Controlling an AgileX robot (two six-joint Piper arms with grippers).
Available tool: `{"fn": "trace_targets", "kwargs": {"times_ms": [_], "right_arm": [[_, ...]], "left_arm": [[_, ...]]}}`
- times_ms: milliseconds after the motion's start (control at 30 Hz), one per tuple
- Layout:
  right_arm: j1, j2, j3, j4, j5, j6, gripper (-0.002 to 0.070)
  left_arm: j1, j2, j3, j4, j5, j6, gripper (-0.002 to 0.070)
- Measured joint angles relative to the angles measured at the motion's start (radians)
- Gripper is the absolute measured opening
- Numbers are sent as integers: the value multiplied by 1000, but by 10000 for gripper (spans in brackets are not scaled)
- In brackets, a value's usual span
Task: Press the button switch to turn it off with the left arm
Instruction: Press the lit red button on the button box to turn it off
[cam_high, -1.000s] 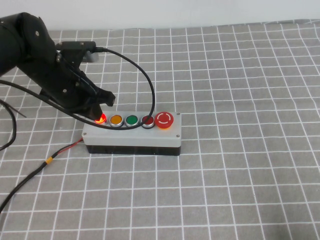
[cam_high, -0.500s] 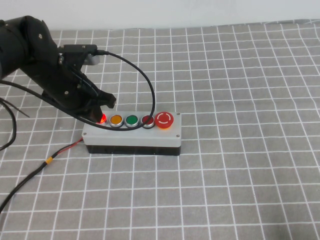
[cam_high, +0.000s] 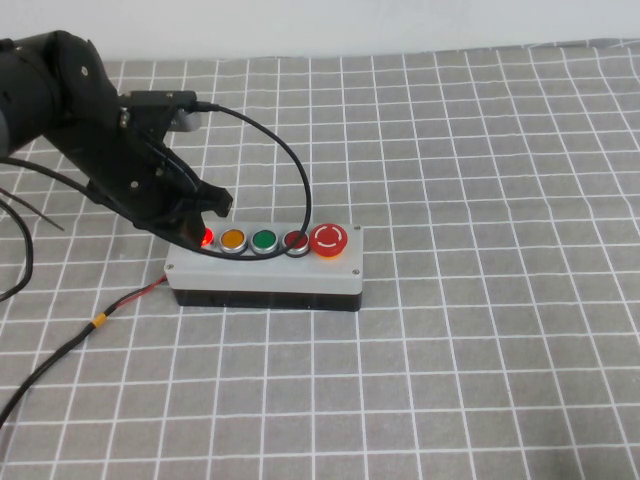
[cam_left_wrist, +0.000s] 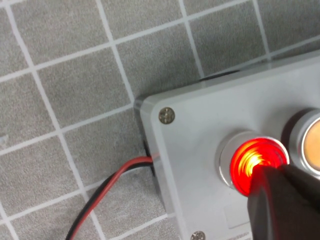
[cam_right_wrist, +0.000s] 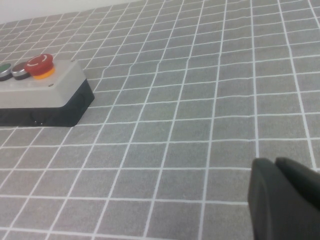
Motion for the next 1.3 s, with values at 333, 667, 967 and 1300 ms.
{"fn": "trace_targets", "kwargs": {"times_ms": [333,667,967,1300], "right_arm": [[0,0,0,0,0,0,-17],[0,0,0,0,0,0,-17],[0,0,0,0,0,0,-17],[0,0,0,0,0,0,-17]], "left_arm": [[0,-209,99,0,-176,42,-3],[0,-688,534,-14,-530,46,-3],[0,-1172,950,-18,-824,46,-3],[0,-1427,1174,-23,-858,46,-3]]}}
